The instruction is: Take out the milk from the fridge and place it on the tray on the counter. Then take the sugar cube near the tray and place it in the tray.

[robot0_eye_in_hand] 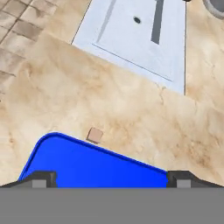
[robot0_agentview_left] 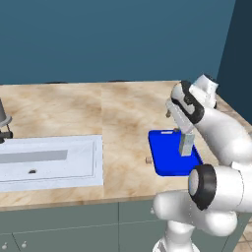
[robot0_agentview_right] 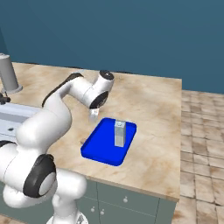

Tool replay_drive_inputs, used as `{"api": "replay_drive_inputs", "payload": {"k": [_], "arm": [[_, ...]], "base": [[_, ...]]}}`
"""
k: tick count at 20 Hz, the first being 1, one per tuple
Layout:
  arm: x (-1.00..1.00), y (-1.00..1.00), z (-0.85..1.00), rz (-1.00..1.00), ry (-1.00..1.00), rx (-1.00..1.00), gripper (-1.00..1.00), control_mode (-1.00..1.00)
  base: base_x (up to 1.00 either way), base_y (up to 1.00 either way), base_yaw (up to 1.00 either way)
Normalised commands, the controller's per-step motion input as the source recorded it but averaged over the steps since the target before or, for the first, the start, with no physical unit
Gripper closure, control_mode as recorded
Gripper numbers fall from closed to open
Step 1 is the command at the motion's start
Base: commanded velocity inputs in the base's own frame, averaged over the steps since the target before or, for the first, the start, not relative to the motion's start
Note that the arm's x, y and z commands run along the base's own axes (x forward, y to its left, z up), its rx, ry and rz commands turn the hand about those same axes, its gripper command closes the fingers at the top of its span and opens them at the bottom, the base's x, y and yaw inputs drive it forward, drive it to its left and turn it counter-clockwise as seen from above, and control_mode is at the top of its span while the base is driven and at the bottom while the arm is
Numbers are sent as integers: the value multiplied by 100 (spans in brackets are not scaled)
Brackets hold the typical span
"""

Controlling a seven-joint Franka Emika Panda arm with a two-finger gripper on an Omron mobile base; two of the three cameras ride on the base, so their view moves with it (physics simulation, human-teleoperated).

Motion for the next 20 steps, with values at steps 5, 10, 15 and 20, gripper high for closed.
{"api": "replay_drive_inputs", "payload": {"k": [5,10,15,20], "arm": [[-2,89,-2,-44,0,-28,-100,-100],[2,84,-2,-50,5,-14,-100,-100],[0,43,-4,-31,6,-15,-100,-100],[2,-2,-31,0,8,0,-100,-100]], "base": [[0,0,0],[0,0,0],[0,0,0],[0,0,0]]}}
